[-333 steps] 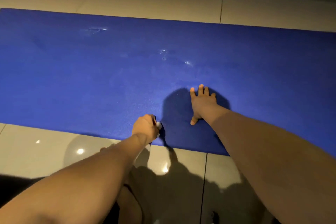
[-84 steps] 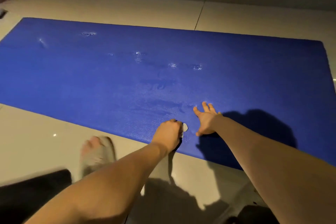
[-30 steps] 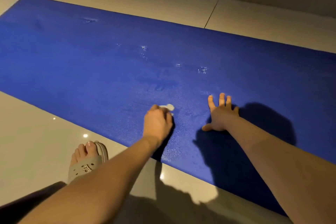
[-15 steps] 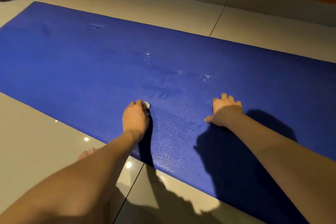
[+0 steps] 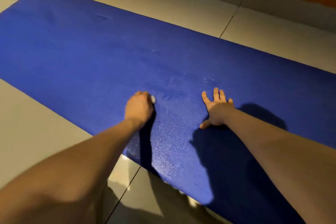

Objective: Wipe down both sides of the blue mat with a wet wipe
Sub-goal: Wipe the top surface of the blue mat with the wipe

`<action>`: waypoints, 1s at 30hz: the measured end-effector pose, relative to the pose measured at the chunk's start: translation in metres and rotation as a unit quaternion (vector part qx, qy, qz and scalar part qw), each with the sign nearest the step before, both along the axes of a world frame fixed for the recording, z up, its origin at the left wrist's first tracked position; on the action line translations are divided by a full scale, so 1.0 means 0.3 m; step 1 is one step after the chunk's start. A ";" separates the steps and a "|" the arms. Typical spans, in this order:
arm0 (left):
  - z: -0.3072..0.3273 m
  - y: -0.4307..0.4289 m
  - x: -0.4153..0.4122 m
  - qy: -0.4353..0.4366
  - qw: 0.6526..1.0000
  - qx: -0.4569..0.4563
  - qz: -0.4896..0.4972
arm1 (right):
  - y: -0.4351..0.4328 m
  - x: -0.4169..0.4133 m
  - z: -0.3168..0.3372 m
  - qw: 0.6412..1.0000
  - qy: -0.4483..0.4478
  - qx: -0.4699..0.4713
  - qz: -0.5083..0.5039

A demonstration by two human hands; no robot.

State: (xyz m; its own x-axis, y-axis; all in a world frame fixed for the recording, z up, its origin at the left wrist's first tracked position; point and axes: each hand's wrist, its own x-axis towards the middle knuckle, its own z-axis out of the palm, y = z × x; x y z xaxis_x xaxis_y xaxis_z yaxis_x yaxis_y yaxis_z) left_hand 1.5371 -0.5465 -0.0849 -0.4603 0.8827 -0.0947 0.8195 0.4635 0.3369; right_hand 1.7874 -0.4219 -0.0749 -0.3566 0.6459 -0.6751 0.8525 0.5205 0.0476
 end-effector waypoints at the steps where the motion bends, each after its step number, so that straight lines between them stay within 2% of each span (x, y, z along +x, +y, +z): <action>1: -0.002 0.007 -0.053 0.005 0.999 -0.005 0.041 | -0.002 -0.002 -0.003 1.000 -0.003 0.001 0.003; 4: -0.006 0.008 -0.086 -0.007 0.993 0.004 0.116 | 0.001 -0.001 -0.011 1.000 -0.003 -0.001 0.006; 7: -0.022 -0.005 0.061 -0.039 0.993 0.033 0.105 | 0.004 -0.001 -0.018 1.000 -0.001 -0.003 0.008; 10: -0.042 -0.017 0.274 -0.098 0.994 0.050 0.022 | 0.007 -0.009 -0.020 1.000 -0.001 -0.006 0.001; 12: -0.048 -0.025 0.365 -0.105 0.991 0.048 -0.070 | 0.007 -0.013 -0.022 1.000 0.001 -0.006 -0.003; 15: -0.045 -0.011 0.310 -0.041 0.974 0.027 -0.219 | 0.007 -0.008 -0.025 1.000 0.007 -0.009 -0.007; 16: -0.036 0.001 0.260 -0.009 0.971 0.018 -0.237 | 0.008 -0.007 -0.025 1.000 0.009 -0.010 -0.008; 17: -0.029 0.015 0.201 0.018 0.975 0.006 -0.220 | 0.008 -0.007 -0.026 1.000 0.011 -0.011 -0.008; 21: -0.002 0.075 -0.059 0.070 0.997 -0.024 -0.007 | 0.007 -0.009 -0.027 1.000 0.010 -0.011 -0.006; 25: 0.016 0.120 -0.074 0.094 0.994 -0.062 -0.005 | 0.004 -0.010 -0.021 1.000 0.005 -0.008 0.000; 28: 0.005 0.125 0.052 0.027 0.999 -0.019 0.014 | 0.004 -0.011 -0.016 1.000 0.006 -0.010 0.002; 30: -0.008 0.106 0.164 -0.008 0.999 0.007 -0.040 | 0.004 -0.013 -0.015 1.000 0.006 -0.011 0.001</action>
State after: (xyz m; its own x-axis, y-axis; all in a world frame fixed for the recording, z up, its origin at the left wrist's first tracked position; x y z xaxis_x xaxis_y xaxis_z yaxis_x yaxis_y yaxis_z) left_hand 1.5862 -0.5147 -0.0873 -0.3860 0.9183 -0.0883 0.8486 0.3910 0.3564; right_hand 1.7834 -0.4207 -0.0794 -0.3656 0.6307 -0.6845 0.8521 0.5227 0.0265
